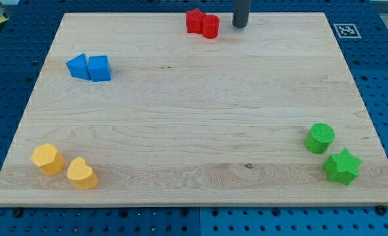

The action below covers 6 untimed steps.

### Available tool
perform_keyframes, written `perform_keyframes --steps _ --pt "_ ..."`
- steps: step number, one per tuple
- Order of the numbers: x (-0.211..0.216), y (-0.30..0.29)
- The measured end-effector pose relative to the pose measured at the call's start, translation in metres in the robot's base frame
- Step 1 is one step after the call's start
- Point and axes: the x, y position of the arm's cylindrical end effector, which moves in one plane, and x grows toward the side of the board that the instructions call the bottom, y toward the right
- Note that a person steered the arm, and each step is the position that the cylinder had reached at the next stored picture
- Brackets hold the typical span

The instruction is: Slide red star a bit left

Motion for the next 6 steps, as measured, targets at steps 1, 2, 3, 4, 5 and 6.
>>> perform_keyframes --steps 1,2,3,4,5,6 --pt "-0.02 -0.021" --pt "-0.03 -0.062" --pt "-0.03 -0.094" --pt "-0.029 -0.094" --pt "-0.021 -0.095" --pt "-0.01 -0.116"
